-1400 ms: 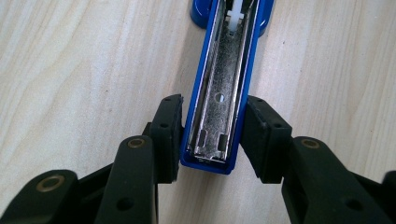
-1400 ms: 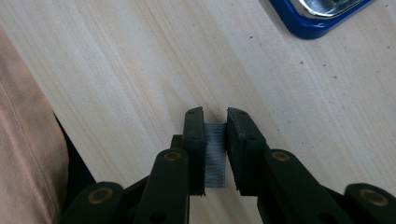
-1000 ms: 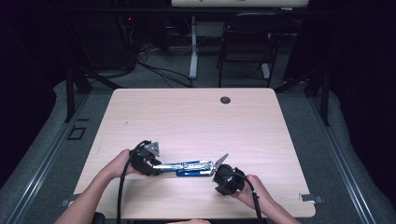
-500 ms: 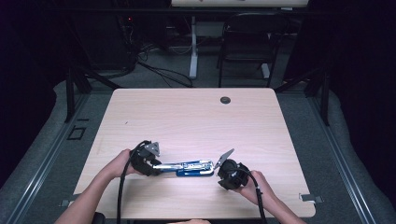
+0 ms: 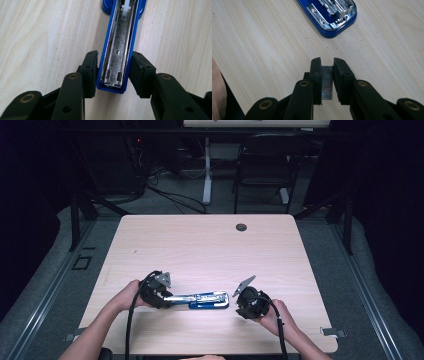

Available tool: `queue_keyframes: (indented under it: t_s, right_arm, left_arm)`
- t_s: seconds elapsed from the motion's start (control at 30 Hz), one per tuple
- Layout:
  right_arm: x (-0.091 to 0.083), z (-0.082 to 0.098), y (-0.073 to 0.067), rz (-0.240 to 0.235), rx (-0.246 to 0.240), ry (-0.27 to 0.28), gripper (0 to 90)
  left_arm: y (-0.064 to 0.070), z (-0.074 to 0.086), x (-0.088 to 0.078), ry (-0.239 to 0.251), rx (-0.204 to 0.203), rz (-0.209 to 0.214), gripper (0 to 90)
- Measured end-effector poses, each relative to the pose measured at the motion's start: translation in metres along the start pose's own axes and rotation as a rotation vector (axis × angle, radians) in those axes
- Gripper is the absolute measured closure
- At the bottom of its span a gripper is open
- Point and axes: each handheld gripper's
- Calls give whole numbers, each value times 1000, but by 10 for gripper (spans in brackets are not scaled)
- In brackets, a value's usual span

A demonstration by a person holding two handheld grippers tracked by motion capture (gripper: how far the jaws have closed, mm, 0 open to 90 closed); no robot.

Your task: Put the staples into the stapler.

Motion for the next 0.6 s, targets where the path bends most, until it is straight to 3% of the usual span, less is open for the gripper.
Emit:
queue_keyframes:
  t_s: [0.23,0.3,0.4,0.6]
  right_arm:
    - [0,2,7,5,27,16,784]
    - [0,2,11,25,20,9,784]
    - [1,2,16,27,46,28,784]
    - [5,0,27,19,38,36,784]
  left_arm:
    - [0,-1,0,-3,0,1,600]
    - [-1,0,0,-6,1,6,600]
    - [-1,0,0,3,-1,4,601]
    - [-1,0,0,1,8,1,602]
Point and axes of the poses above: each handheld gripper's, and its own axes: x roughly forward along the jaws, z roughly out of its underside, y roughly to its right, and after that the axes turned 3 degrees about z, right-handed
